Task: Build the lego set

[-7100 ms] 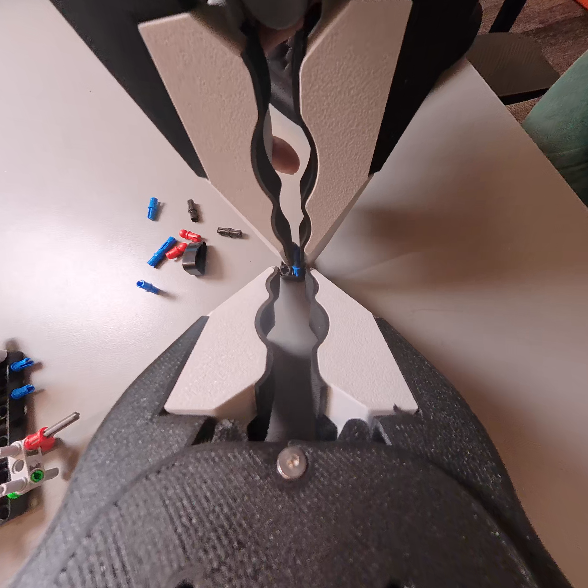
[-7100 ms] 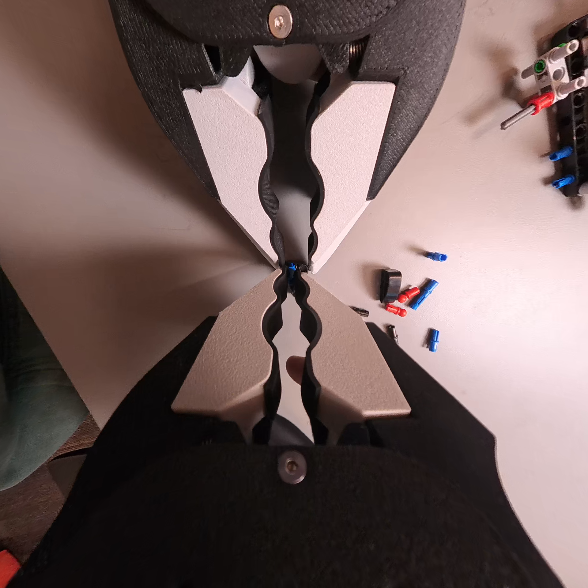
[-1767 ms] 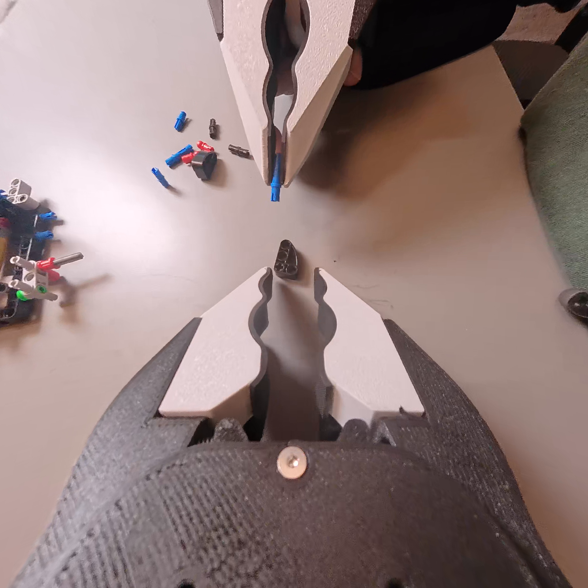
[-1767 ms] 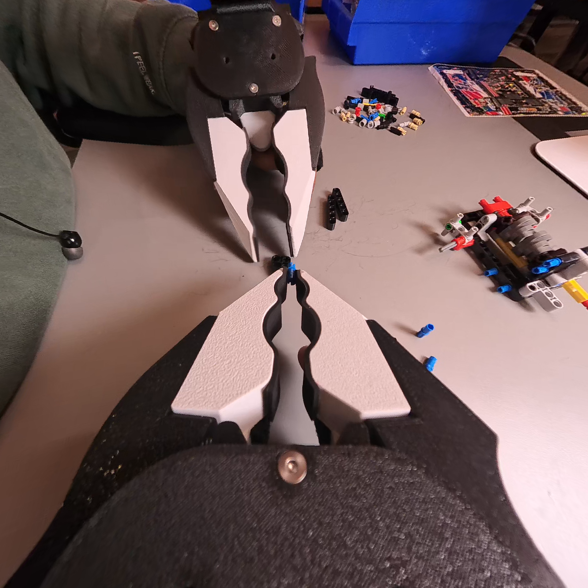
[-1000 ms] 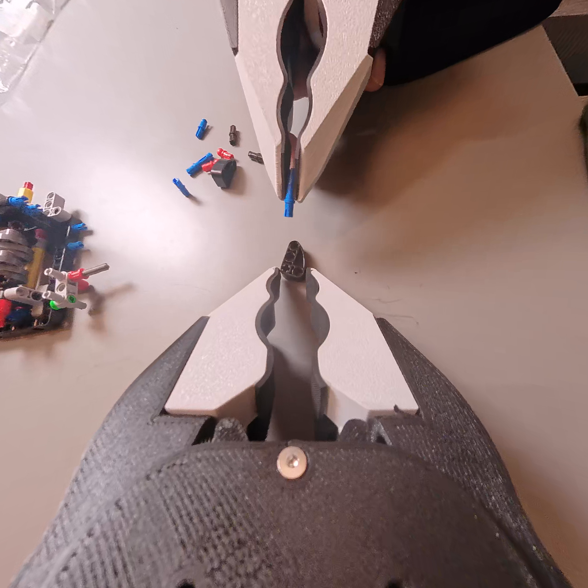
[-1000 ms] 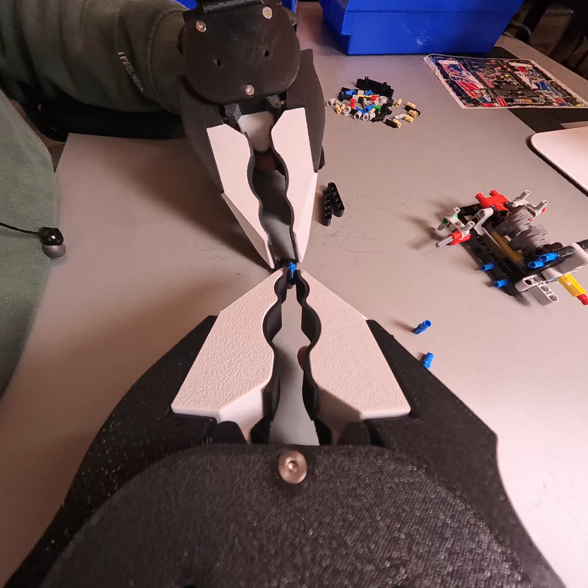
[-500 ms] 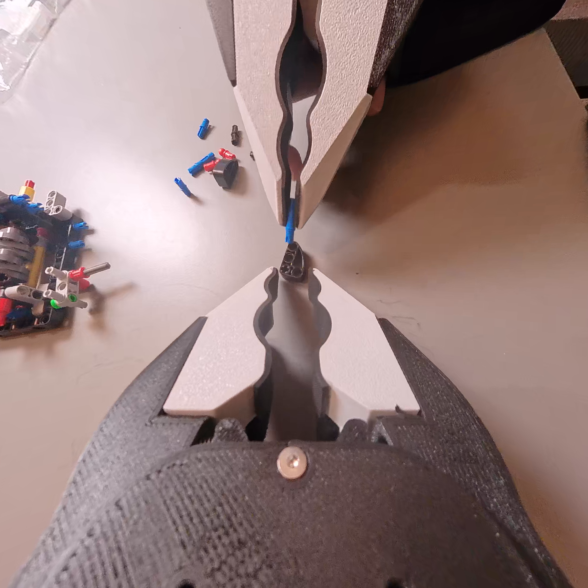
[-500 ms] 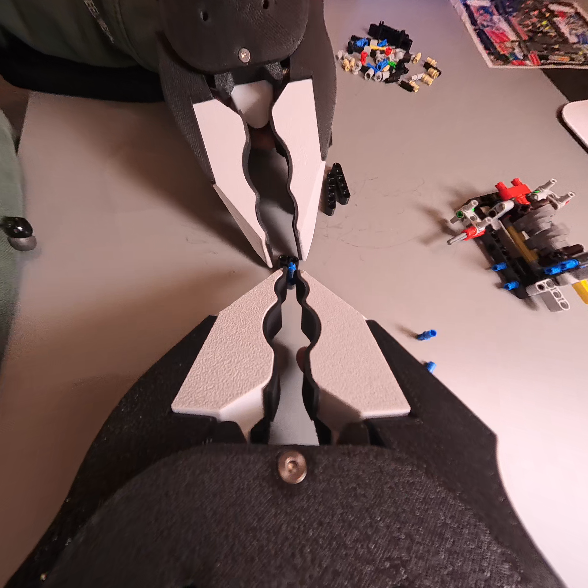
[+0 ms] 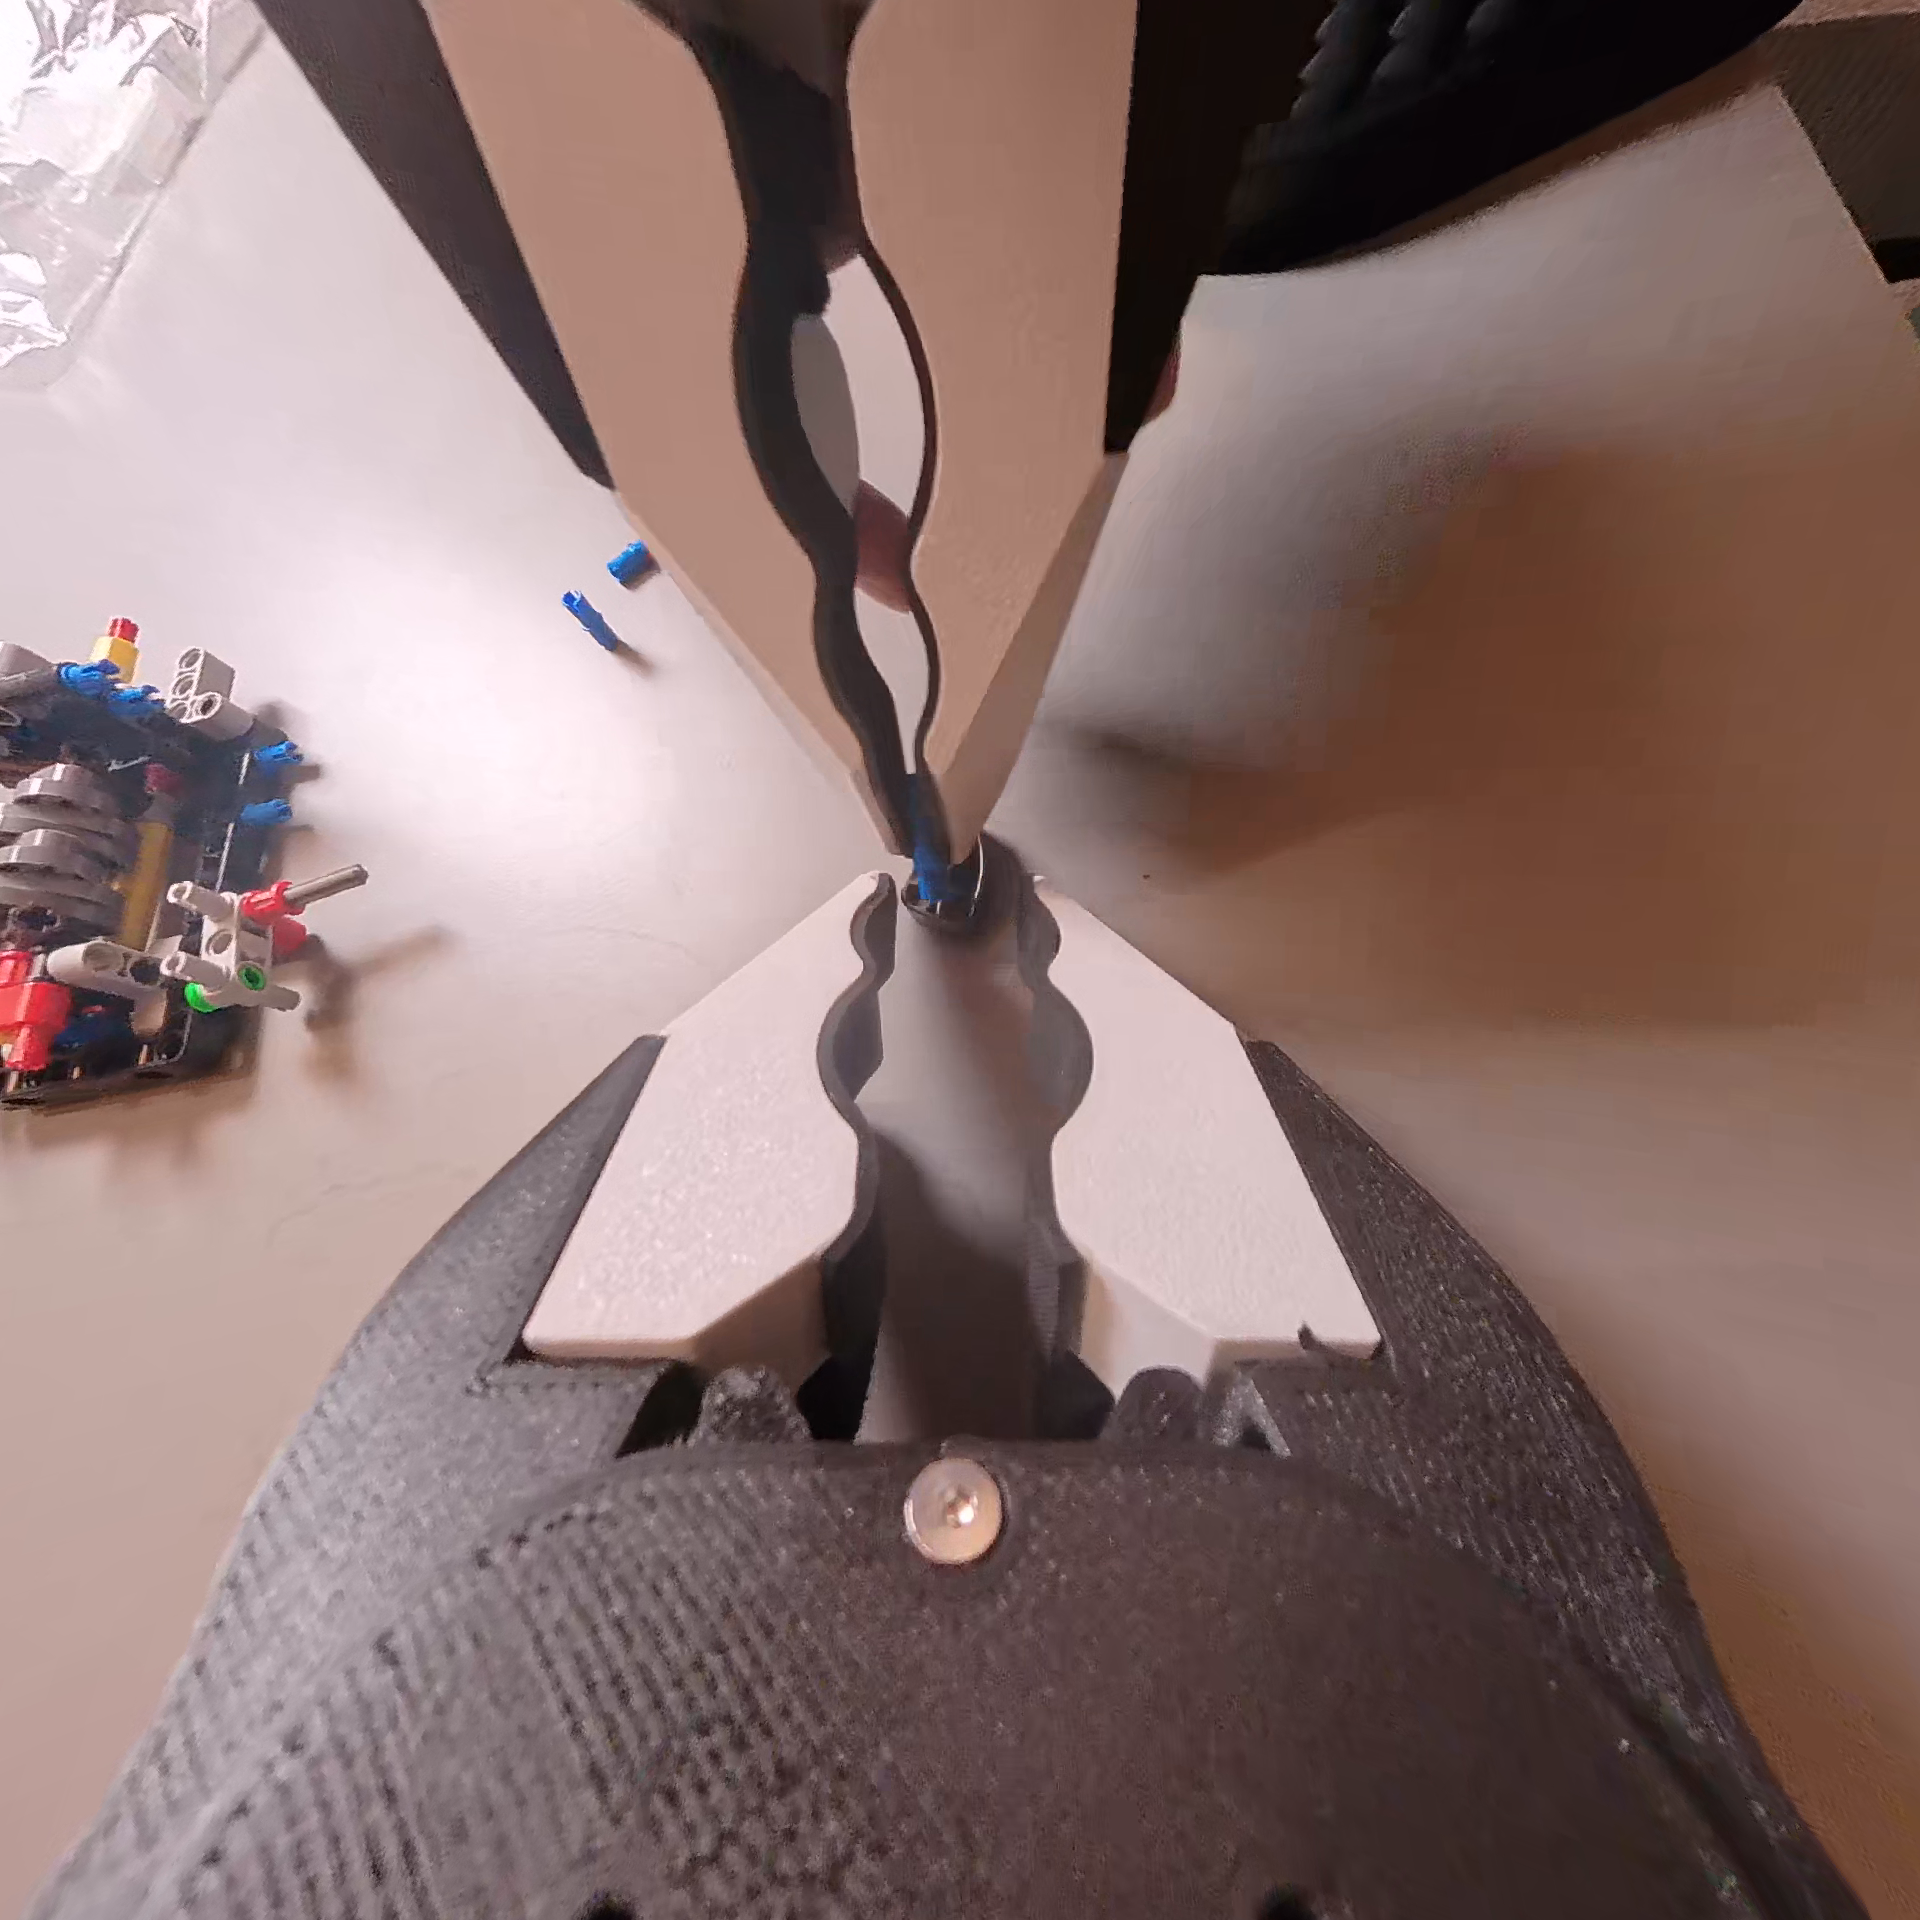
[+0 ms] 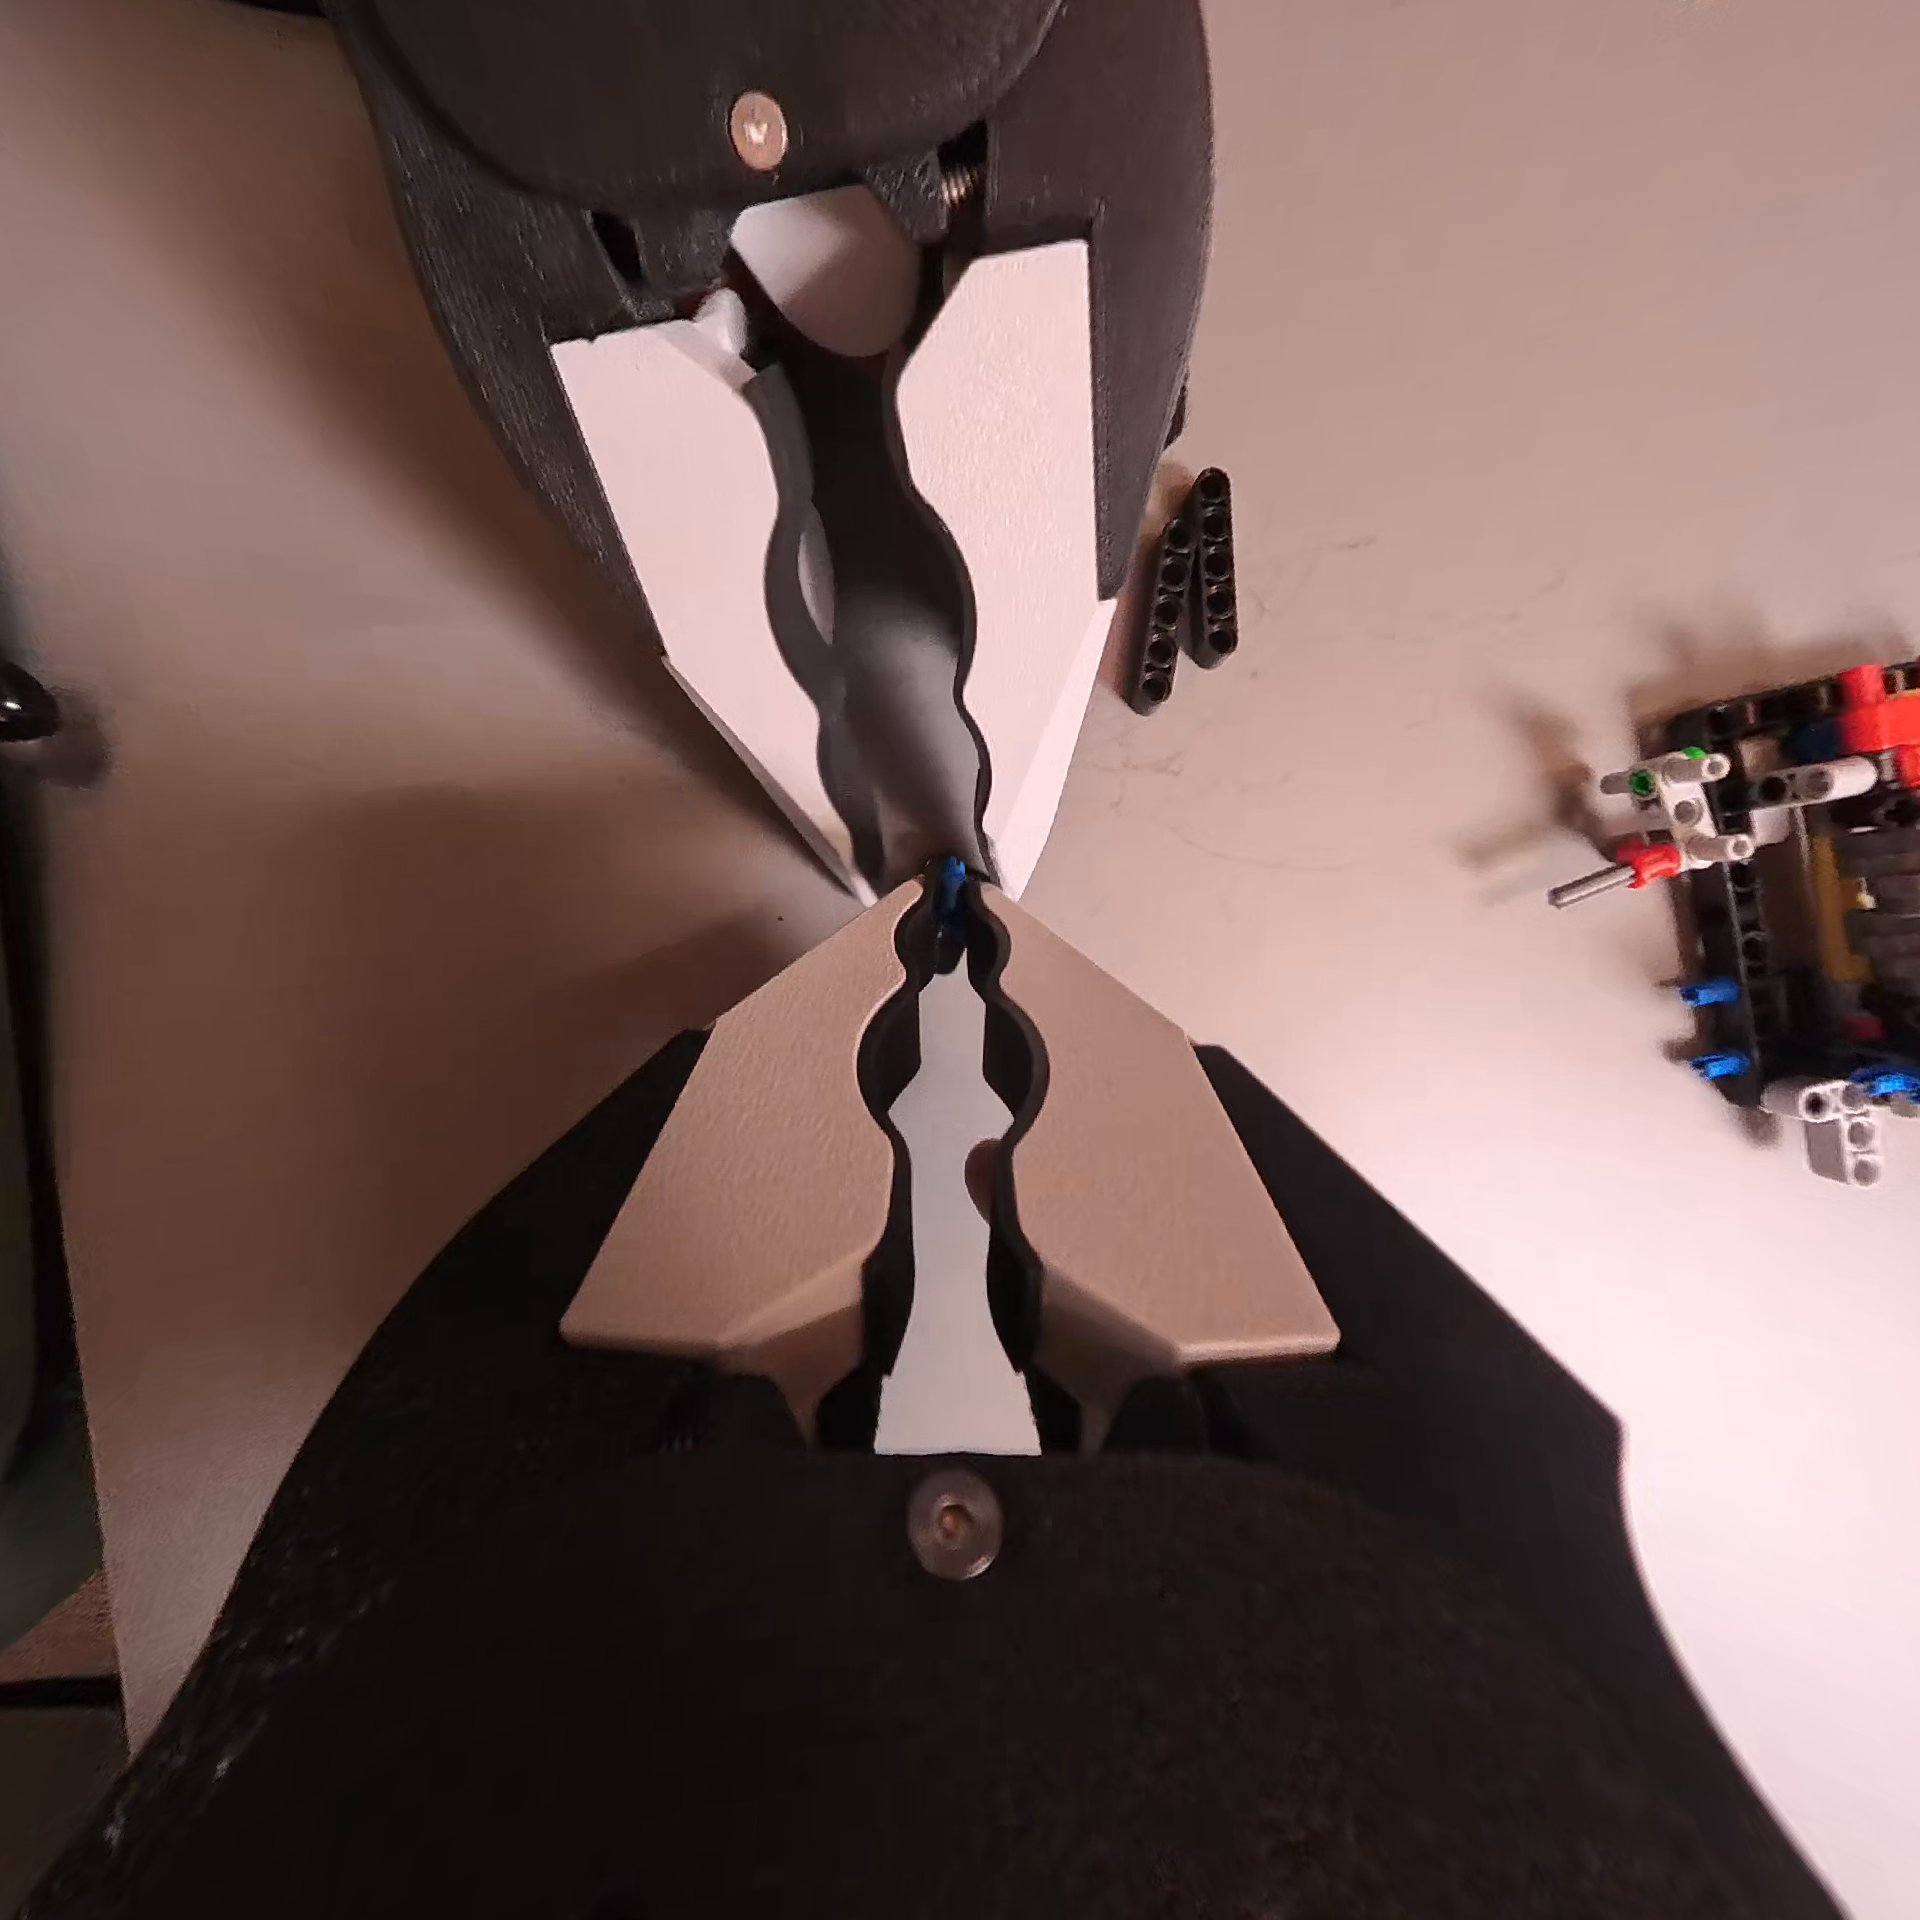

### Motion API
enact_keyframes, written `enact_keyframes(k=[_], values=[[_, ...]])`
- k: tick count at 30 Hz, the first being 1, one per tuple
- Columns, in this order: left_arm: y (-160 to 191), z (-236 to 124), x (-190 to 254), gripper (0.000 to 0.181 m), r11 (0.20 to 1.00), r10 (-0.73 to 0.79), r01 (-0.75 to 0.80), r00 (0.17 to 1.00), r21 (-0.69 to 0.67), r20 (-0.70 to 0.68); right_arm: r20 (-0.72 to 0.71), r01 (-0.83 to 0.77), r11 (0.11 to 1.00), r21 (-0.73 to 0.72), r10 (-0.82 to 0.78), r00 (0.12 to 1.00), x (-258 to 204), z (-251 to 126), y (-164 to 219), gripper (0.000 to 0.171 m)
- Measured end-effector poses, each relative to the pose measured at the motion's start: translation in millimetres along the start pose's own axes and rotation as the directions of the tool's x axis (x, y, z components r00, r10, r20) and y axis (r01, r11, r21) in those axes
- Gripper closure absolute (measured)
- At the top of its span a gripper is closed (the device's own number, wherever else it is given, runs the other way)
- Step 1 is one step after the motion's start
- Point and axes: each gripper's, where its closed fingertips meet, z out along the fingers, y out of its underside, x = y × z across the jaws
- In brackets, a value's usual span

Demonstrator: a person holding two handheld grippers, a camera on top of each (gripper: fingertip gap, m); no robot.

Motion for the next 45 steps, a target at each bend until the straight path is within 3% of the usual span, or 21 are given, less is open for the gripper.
enact_keyframes(k=[29,35,45], values=[[13,-18,18,0.154,1.0,-0.001,0.002,0.987,0.006,-0.162,0.044,0.04,0.947,-0.318,-0.028,0.999,-3,10,0,0.171],[28,-37,23,0.148,0.999,-0.021,0.011,0.97,-0.043,-0.242,0.015,0.085,0.933,-0.348,-0.085,0.996,-2,12,-4,0.17],[31,-56,-1,0.147,0.992,-0.116,0.123,0.972,0.025,-0.203,0.052,0.254,0.86,-0.443,-0.258,0.965,0,17,-11,0.17]])
